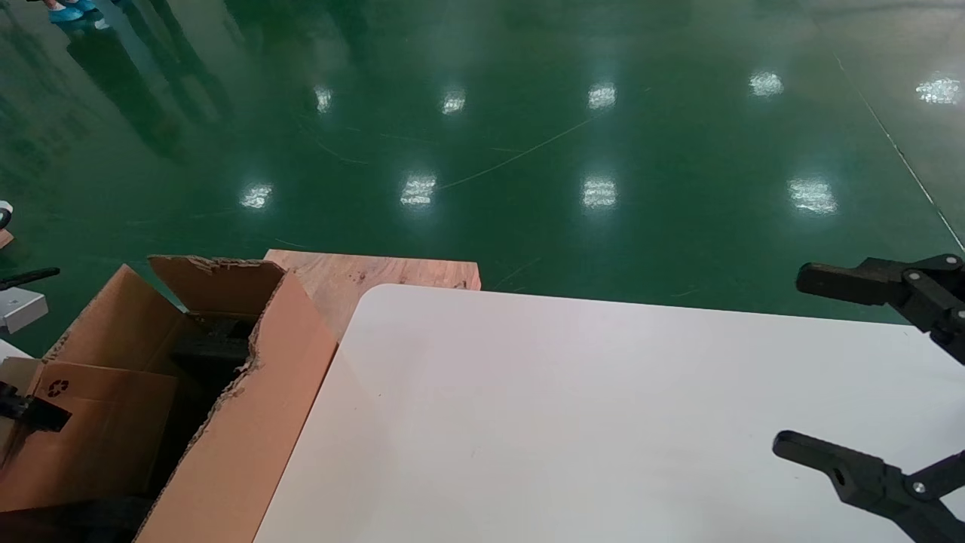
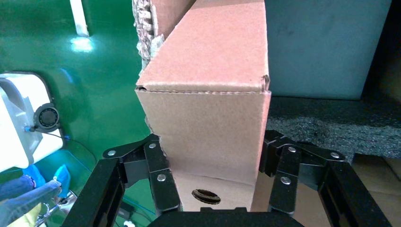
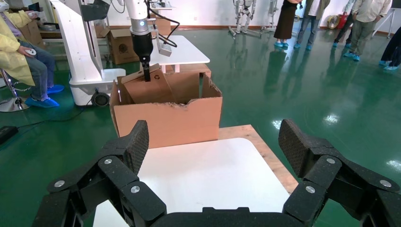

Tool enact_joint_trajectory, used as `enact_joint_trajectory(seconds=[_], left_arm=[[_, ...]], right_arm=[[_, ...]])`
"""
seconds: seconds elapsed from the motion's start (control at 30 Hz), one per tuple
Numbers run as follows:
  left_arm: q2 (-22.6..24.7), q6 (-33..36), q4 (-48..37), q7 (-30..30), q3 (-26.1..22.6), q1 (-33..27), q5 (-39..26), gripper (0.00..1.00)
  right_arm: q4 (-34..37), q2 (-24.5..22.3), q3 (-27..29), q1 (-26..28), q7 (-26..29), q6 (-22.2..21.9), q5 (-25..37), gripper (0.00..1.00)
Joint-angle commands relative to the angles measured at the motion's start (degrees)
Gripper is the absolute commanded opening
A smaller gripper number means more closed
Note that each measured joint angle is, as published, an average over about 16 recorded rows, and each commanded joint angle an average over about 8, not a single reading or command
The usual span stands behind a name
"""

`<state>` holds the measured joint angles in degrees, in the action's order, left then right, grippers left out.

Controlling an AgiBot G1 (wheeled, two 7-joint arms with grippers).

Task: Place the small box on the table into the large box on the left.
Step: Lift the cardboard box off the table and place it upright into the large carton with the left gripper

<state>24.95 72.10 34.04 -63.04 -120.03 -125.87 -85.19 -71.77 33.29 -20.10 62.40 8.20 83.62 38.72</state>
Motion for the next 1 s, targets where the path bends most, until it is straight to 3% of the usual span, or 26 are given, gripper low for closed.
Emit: enact_joint_trajectory(seconds=[0.03, 0.13, 0.17, 1.0], left_arm=[[0.14, 0.27, -0.47, 0.11, 0.07, 0.21, 0.38, 0.59], [0.29, 0.74, -1.12, -0.14, 0.1, 0.38, 0.7, 0.96], [0.33, 0.82, -1.27, -0.21, 0.11, 0.41, 0.76, 1.0], [0.24, 0.82, -0.82, 0.0, 0.05, 0.35, 0.59, 1.0]], right_arm=[[0.0, 0.0, 0.0, 0.0, 0.0, 0.0, 0.0, 1.0], [0.01, 0.0, 0.0, 0.0, 0.0, -0.01, 0.0, 1.0], [0.01, 0.0, 0.0, 0.0, 0.0, -0.01, 0.0, 1.0], [0.01, 0.0, 0.0, 0.0, 0.0, -0.01, -0.01, 1.0]])
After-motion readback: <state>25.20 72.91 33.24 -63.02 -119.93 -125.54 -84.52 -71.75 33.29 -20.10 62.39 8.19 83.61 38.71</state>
